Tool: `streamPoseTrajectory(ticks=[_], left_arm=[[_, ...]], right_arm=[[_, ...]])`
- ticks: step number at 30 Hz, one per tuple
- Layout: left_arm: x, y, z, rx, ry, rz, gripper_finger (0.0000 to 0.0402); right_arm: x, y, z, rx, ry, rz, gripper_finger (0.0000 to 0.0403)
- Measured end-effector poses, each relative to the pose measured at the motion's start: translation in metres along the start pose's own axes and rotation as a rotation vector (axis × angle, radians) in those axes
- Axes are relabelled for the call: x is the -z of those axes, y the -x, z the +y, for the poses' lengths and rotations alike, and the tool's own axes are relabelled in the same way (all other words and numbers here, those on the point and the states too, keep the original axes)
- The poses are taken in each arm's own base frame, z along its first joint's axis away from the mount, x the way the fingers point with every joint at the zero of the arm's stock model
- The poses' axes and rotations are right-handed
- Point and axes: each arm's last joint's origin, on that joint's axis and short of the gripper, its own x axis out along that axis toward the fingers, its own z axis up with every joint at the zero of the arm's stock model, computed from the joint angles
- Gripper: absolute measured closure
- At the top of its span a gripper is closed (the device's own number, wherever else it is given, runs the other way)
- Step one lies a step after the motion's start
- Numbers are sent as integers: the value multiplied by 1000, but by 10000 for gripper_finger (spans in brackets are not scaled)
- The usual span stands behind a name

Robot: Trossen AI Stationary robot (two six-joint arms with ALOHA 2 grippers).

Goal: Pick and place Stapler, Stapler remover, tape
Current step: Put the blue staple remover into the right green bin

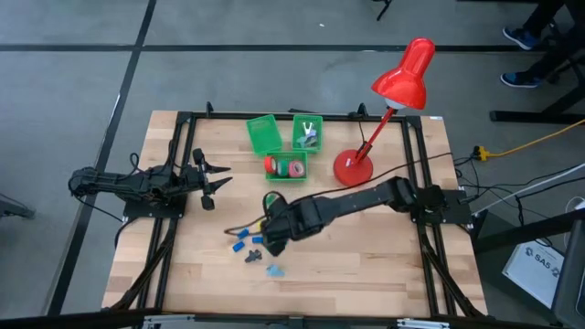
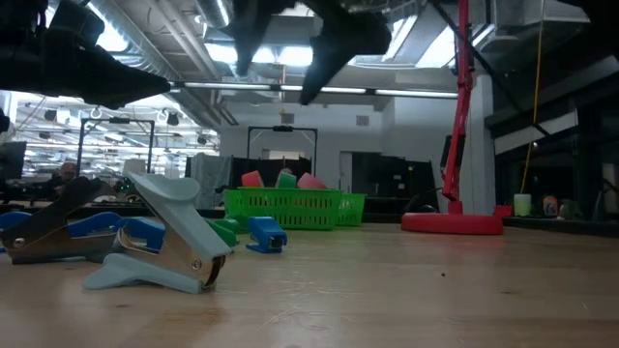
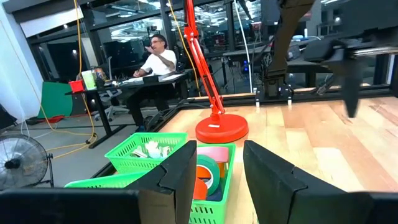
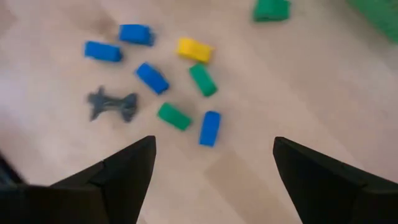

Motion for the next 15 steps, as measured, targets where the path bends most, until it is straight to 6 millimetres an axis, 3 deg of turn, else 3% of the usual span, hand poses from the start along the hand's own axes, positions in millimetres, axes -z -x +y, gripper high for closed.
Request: streamPoseTrajectory(ticks=[11, 15], left_arm=[[0, 0, 0, 0, 0, 0, 274], [0, 0, 0, 0, 0, 0, 274]], right_arm=[[4, 0, 2, -36, 270, 56, 72], [10, -11, 6, -59, 336, 115, 72]])
